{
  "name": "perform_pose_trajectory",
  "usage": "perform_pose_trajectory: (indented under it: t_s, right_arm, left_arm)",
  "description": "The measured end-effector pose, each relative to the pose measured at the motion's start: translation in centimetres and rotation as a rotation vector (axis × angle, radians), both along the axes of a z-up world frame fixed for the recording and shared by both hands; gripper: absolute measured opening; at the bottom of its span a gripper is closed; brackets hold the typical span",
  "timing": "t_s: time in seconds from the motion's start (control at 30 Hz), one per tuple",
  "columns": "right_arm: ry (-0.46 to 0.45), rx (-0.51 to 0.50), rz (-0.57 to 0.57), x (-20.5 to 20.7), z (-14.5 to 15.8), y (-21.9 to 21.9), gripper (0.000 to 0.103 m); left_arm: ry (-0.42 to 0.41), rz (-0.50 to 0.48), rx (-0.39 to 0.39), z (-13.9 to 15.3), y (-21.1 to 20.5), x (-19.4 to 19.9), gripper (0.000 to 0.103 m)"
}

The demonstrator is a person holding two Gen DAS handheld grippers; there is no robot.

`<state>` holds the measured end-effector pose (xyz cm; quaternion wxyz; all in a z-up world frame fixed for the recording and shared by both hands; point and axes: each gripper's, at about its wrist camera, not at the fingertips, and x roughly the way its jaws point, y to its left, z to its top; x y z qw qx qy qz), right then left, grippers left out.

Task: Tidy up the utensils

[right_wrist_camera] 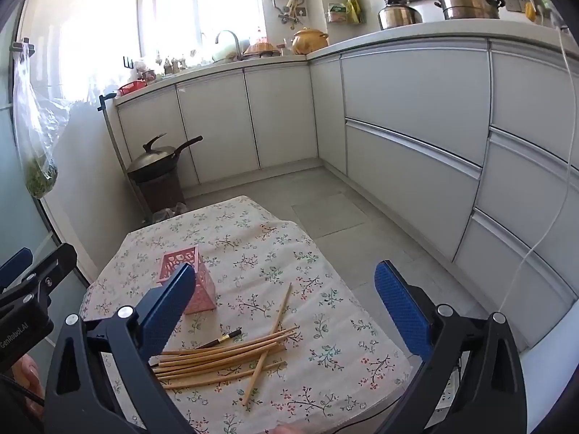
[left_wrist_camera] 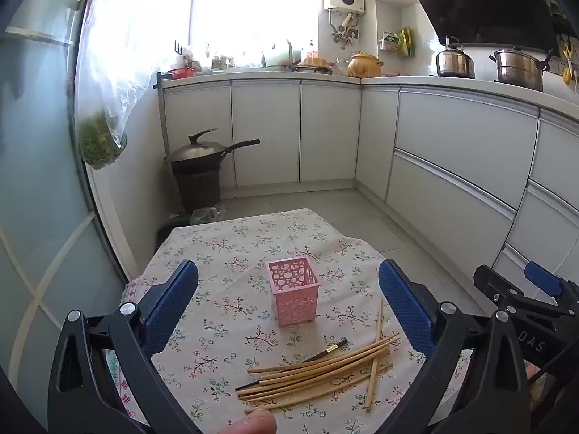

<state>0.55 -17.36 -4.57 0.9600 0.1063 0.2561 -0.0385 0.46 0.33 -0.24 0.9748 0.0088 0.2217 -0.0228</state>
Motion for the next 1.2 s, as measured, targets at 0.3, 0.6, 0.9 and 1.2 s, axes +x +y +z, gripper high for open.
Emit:
perform_pose_trajectory:
  t_s: [0.3,0.6,0.9,1.2]
  right_arm:
    - [0.019,0.004,0.003,0.0,0.1,-0.1,0.096]
    - [0.034,0.012,-0.003,0.1,0.1,-0.2,0.096]
    - [0.048,0.016,-0.004,0.5,-0.1,-0.3,0.096]
    - [0.057,0.024,-0.003,0.6,-0.4,-0.5,0.096]
  left_arm:
    - [0.011,-0.010,0.013,-0.6,-0.9,0.2,0.096]
    - [0.021,-0.013,0.012,-1.1,-1.6,0.4,0.096]
    - [0.028,-0.013,0.010,-0.8,-1.1,0.4,0.096]
    - [0.031,-0.019,0.016,-0.8,-1.1,0.4,0.096]
